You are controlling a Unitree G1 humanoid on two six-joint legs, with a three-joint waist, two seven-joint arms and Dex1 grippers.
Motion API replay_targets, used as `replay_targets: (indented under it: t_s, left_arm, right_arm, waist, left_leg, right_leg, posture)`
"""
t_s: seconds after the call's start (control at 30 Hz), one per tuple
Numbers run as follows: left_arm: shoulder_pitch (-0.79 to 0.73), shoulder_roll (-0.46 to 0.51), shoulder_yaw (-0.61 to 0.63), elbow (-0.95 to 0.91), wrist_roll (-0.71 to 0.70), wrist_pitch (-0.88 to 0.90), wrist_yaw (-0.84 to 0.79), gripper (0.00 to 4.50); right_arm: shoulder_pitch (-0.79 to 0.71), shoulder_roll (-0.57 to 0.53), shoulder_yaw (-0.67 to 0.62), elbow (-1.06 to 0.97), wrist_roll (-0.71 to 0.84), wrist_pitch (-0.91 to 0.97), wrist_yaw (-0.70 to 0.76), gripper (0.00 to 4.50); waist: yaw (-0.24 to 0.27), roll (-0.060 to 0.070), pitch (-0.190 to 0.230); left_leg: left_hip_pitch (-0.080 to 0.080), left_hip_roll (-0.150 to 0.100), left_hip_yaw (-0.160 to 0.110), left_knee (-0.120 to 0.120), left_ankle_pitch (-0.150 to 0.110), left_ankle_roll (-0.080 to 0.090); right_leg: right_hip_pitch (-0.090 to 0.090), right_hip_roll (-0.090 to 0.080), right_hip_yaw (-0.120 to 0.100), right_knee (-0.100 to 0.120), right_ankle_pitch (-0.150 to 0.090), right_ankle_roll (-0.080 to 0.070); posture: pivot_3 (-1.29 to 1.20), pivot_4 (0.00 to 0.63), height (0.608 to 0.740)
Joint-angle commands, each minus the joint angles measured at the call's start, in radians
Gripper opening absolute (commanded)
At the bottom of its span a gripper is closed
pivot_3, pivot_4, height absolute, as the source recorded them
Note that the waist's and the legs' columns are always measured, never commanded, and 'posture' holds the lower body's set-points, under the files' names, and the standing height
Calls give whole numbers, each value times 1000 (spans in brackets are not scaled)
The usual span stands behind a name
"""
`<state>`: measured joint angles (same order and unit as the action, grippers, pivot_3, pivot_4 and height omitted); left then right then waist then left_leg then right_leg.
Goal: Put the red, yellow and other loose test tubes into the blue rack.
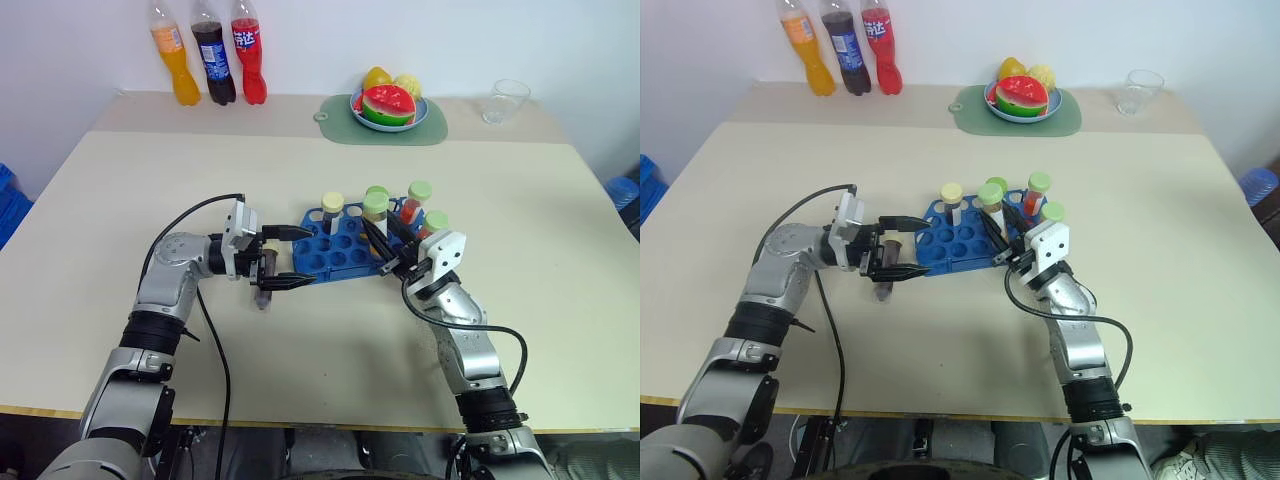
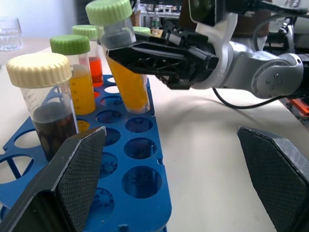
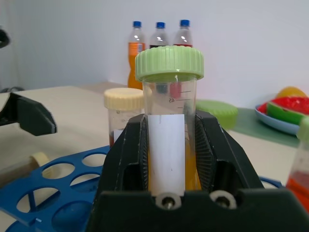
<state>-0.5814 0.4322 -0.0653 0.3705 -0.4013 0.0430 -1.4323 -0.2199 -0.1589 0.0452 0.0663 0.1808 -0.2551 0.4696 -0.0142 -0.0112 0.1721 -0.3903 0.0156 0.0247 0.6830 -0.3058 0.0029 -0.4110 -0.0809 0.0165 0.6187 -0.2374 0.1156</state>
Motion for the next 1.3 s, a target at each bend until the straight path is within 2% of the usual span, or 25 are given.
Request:
replay_targets:
  t_s: [0.03,0.27,0.5,0.63,0.8,1.03,1.3]
  left_arm:
    - [2,-1,13,-29,-17,9,7,4500]
    - [7,-3,17,-37,-23,23,18,4500]
    - [9,-6,14,-41,-25,29,19,4500]
    - [10,-10,16,-43,-26,36,18,4500]
    - [20,-1,27,-57,-39,65,20,4500]
    - [30,18,38,-66,-48,84,21,4500]
    - [41,32,41,-75,-47,97,20,4500]
  right_arm:
    - [10,8,-17,33,8,-25,-7,828]
    - [55,3,-22,45,12,-92,3,828]
    - [56,-40,-17,45,-92,-148,-42,4140]
    - [80,-86,-7,-13,-114,-97,-22,4140]
    - [187,-195,-12,-214,-87,60,45,4140]
    - [350,-353,-99,-454,4,242,122,4140]
    - [499,-426,-235,-537,139,286,209,4140]
  waist:
    - [-1,0,0]
    - [2,0,0]
    - [0,0,0]
    - [0,0,0]
    - [3,0,0]
    - [2,0,0]
    - [5,0,0]
  left_leg:
    - [0,0,0,0,0,0]
    - [0,0,0,0,0,0]
    - [0,0,0,0,0,0]
    - [0,0,0,0,0,0]
    - [0,0,0,0,0,0]
    - [0,0,-1,0,0,0]
    - [0,0,-1,0,0,0]
  right_leg:
    - [0,0,0,0,0,0]
    - [0,0,0,0,0,0]
    - [0,0,0,0,0,0]
    - [0,0,0,0,0,0]
    - [0,0,0,0,0,0]
    - [0,0,0,0,-1,-1]
    - [1,0,0,-1,-2,-3]
  posture:
    - [0,150,740]
    - [0,150,740]
    - [0,150,740]
    - [0,150,740]
    - [0,150,740]
    - [0,150,740]
    - [0,150,740]
